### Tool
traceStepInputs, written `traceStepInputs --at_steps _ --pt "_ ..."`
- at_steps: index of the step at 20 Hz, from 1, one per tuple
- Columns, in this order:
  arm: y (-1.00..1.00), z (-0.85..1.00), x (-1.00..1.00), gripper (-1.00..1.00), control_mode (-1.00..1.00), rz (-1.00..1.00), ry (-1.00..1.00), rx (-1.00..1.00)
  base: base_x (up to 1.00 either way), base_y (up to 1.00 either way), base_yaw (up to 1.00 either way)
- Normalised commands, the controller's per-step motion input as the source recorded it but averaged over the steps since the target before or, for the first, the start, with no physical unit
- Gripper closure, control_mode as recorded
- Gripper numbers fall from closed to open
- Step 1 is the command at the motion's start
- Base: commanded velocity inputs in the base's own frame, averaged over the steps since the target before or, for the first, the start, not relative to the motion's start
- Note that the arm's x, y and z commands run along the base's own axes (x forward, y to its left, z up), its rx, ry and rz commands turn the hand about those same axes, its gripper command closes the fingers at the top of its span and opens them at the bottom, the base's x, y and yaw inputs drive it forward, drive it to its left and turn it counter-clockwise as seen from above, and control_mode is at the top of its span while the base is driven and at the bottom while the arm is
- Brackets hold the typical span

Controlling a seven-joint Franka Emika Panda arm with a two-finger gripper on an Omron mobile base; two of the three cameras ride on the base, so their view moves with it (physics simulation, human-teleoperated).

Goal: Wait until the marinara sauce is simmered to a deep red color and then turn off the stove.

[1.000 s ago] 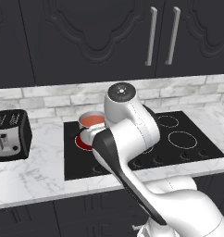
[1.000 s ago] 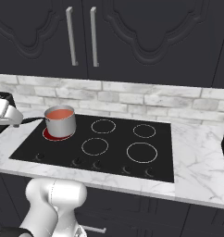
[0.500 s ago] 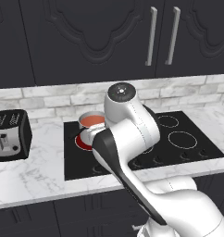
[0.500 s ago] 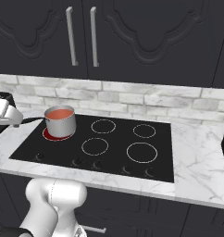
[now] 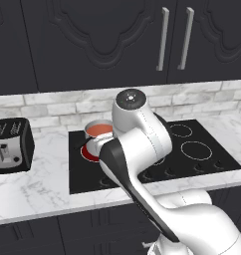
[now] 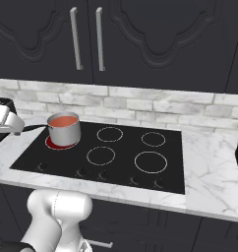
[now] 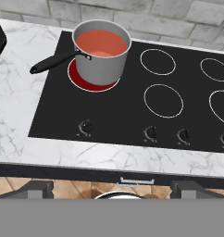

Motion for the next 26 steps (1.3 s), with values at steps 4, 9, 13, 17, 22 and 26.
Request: traceStepInputs --at_steps 4,9,13,17,22,26 --pt "0.0 0.0 0.0 -1.0 -1.0 0.0 0.0 0.0 0.0 0.0 0.0" --pt "0.0 0.0 0.0 -1.0 -1.0 0.0 0.0 0.0 0.0 0.0 0.0" --pt "0.0 0.0 0.0 -1.0 -1.0 0.0 0.0 0.0 0.0 0.0 0.0" --pt "0.0 0.0 0.0 -1.0 -1.0 0.0 0.0 0.0 0.0 0.0 0.0" --pt "0.0 0.0 0.0 -1.0 -1.0 0.0 0.0 0.0 0.0 0.0 0.0" --pt "0.0 0.0 0.0 -1.0 -1.0 0.0 0.0 0.0 0.0 0.0 0.0"
